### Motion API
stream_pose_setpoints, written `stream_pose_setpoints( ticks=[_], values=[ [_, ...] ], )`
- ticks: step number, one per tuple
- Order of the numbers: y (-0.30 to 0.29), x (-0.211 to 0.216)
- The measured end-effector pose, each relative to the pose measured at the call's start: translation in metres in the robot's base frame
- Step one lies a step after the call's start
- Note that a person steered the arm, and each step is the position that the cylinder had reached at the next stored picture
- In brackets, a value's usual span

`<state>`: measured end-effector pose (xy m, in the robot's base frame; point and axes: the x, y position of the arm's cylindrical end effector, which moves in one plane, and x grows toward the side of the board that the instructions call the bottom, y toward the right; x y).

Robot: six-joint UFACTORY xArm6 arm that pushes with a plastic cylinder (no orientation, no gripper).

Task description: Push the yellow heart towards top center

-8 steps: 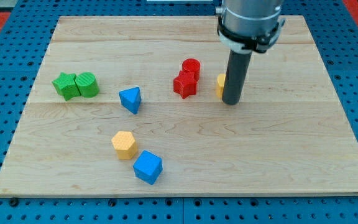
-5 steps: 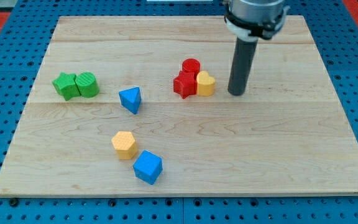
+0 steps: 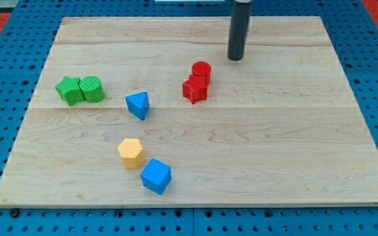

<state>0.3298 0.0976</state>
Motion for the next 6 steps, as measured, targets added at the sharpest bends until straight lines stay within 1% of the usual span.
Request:
stream_pose_setpoints(
  ticks=[1,2,3,4,5,6],
  values=[
    [0.009,-0.035],
    [-0.064,-0.07],
    [-0.008,-0.051],
    [0.038,-0.06],
    [-0.005,-0.1],
    [-0.028,-0.091]
  ],
)
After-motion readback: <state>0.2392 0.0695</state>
